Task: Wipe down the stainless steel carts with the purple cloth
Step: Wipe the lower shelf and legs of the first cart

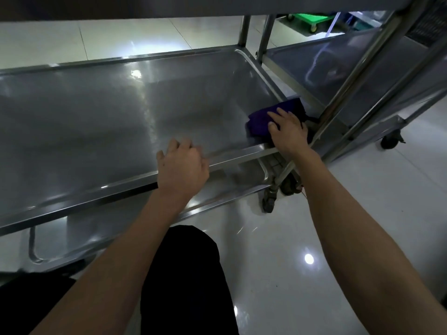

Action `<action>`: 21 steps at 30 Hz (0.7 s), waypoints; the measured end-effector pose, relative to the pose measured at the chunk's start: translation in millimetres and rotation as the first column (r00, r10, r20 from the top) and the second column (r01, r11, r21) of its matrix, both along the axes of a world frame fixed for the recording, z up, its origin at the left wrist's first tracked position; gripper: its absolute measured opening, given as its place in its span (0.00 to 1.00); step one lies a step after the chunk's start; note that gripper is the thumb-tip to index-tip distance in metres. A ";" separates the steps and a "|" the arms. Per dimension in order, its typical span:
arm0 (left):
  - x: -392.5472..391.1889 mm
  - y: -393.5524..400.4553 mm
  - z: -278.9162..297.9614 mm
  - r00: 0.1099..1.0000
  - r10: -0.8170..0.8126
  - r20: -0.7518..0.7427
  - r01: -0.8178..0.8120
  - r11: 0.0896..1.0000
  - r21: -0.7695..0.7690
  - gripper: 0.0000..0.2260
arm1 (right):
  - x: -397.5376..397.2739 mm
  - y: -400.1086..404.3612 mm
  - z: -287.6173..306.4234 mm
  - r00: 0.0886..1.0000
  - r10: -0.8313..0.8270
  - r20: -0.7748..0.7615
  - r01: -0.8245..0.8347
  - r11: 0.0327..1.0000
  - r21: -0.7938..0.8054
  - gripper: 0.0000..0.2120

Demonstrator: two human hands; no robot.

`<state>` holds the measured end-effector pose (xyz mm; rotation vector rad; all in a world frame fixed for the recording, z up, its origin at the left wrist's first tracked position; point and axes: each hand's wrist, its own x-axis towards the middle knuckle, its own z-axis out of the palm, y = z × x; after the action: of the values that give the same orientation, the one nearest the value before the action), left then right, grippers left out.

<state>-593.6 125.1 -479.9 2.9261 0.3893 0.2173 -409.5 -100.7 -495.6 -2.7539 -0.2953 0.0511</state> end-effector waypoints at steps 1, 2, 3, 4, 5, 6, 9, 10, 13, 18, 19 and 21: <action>-0.6 0.9 -1.3 1.000 -0.001 0.007 0.001 1.000 0.008 0.14 | 0.5 1.4 -0.6 1.000 -0.001 -0.001 0.001 1.000 -0.007 0.22; -0.5 1.9 -2.7 1.000 -0.006 0.016 0.005 1.000 0.013 0.15 | 0.5 4.1 -1.0 1.000 -0.005 -0.001 0.005 1.000 -0.013 0.22; -0.6 2.9 -4.0 1.000 -0.011 0.027 0.010 1.000 0.012 0.15 | 0.0 8.0 -1.4 1.000 -0.004 -0.005 0.004 1.000 -0.022 0.22; -0.9 3.6 -4.6 0.999 -0.016 0.034 0.015 1.000 0.003 0.15 | -1.5 13.0 -1.8 1.000 0.005 -0.012 -0.005 0.999 -0.032 0.23; -1.5 4.2 -5.0 0.999 -0.022 0.040 0.022 1.000 -0.012 0.15 | -3.8 19.0 -1.9 1.000 0.024 -0.020 -0.024 0.999 -0.038 0.23; -2.3 5.2 -5.2 0.998 -0.029 0.047 0.031 0.999 -0.028 0.15 | -6.1 26.8 -1.8 0.999 0.049 -0.023 -0.050 0.998 -0.039 0.23; -7.1 13.8 -4.6 0.994 -0.083 0.071 0.089 0.993 -0.074 0.14 | -14.7 55.9 -1.2 0.991 0.129 -0.029 -0.129 0.991 -0.023 0.23; -9.4 19.1 -4.5 0.991 -0.109 0.083 0.117 0.989 -0.095 0.14 | -17.3 65.7 -1.3 0.988 0.148 -0.034 -0.148 0.989 -0.019 0.23; -23.2 41.7 -4.8 0.981 -0.107 0.164 0.134 0.978 -0.161 0.11 | -26.1 95.6 -1.7 0.976 0.206 -0.066 -0.207 0.978 -0.016 0.24; -48.7 88.8 -5.0 0.983 0.085 0.164 -0.068 0.992 -0.107 0.10 | -51.0 154.3 -0.5 0.937 0.332 -0.110 -0.335 0.942 -0.011 0.24; -52.4 96.3 -5.2 0.984 0.095 0.149 -0.080 0.992 -0.101 0.10 | -57.3 168.5 0.1 0.926 0.361 -0.108 -0.365 0.931 -0.014 0.24; -58.0 105.9 -5.7 0.990 0.068 0.123 -0.055 0.993 -0.104 0.12 | -71.3 199.2 0.3 0.897 0.431 -0.097 -0.435 0.900 -0.017 0.24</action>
<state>-651.7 231.0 -485.7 2.7861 0.4574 0.3786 -480.8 98.4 -495.3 -2.6560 -0.8863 0.2996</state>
